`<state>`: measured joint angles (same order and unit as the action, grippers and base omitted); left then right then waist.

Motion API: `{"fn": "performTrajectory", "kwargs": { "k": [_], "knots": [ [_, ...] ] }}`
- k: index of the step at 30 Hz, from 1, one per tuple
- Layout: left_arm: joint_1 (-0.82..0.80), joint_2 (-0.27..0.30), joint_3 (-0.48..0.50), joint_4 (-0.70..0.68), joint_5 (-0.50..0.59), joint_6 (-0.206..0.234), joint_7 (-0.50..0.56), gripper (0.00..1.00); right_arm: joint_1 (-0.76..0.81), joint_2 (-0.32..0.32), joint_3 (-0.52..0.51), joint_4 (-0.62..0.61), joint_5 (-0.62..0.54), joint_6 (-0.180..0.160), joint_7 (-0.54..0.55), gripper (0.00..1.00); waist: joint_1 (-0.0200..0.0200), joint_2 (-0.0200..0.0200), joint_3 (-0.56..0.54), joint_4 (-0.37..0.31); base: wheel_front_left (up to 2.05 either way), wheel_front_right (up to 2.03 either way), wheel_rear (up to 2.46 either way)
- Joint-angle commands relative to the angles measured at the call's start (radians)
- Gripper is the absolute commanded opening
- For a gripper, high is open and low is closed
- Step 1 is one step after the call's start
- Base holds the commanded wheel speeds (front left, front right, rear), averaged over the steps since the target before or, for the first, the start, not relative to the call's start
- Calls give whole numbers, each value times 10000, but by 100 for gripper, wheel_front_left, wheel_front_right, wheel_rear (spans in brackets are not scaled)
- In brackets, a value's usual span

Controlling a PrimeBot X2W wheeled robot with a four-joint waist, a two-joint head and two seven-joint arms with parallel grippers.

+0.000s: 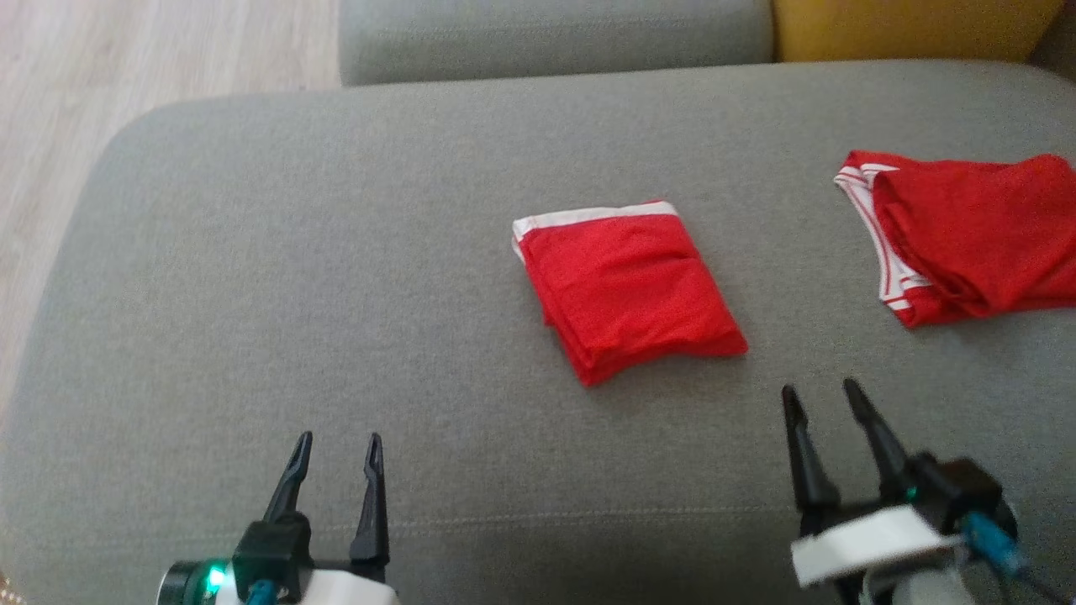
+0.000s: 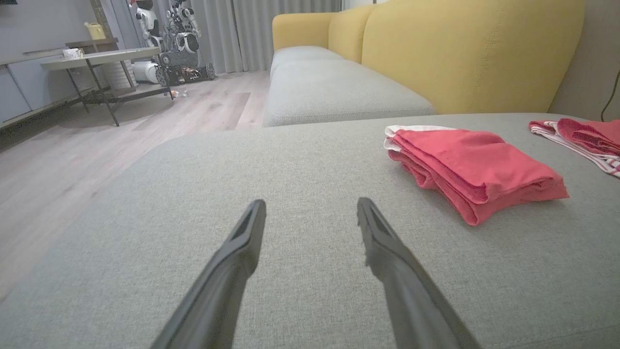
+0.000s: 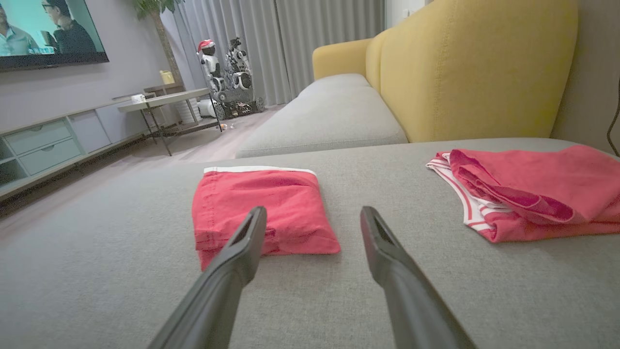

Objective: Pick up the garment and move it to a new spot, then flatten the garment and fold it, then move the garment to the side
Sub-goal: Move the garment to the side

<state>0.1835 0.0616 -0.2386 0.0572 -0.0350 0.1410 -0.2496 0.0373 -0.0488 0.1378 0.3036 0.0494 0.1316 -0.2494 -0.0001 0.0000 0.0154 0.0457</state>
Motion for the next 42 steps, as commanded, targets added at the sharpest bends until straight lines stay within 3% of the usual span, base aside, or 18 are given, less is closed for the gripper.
{"fn": "performTrajectory", "kwargs": {
  "k": [1, 6, 8, 15, 24, 25, 26, 27, 33, 42],
  "knots": [
    [-481, -62, 304, -367, 114, 55, -122, 100, -709, -15, 171, -238, -34, -9, -124, 100, 1, 0, 195, 158, 0, 0, 0],
    [-797, -78, 85, -480, 188, 99, -122, 100, -2344, -27, 1, 1385, 303, -9, -117, 100, 1, 0, 748, 601, 0, 0, 0],
    [-996, -87, -95, -390, 177, 100, -122, 100, -3605, -366, 91, 2707, 807, -9, 362, 100, 1, 0, 1048, 836, 0, 0, 0],
    [-1671, -98, -689, -182, 259, -203, -122, 100, -6222, -1609, 908, 5073, 1393, -9, 2015, 100, 1, 0, 1775, 1326, 0, 0, 0],
    [-2178, -109, -1238, -97, 134, -172, -122, 100, -7403, -2280, 2318, 6791, 2600, -9, 3740, 100, 1, 0, 2226, 1731, 0, 0, 0],
    [-2203, -109, -1263, -84, 112, -157, -122, 100, -7421, -2286, 2528, 6837, 2760, -9, 3880, 93, 1, 0, 2248, 1741, 0, 0, 0],
    [-2221, -110, -1280, -72, 93, -139, -122, 100, -7437, -2315, 2704, 6837, 2922, -9, 3929, 24, 1, 0, 2262, 1740, 0, 0, 0],
    [-2233, -110, -1294, -65, 78, -117, -122, 100, -7455, -2363, 2831, 6806, 3082, -9, 3882, 0, 1, 0, 2275, 1732, 0, 0, 0],
    [-2233, -112, -1272, -79, 29, -48, -122, 100, -7568, -2835, 3058, 6670, 3462, -9, 2953, 0, 1, 0, 2222, 1342, 0, 0, 0],
    [-2362, -61, -1054, -207, 134, -72, -122, 100, -8024, -3798, 2981, 6295, 3028, -9, 2460, 0, 1, 0, 2362, 263, 0, 0, 0]
  ]
}}
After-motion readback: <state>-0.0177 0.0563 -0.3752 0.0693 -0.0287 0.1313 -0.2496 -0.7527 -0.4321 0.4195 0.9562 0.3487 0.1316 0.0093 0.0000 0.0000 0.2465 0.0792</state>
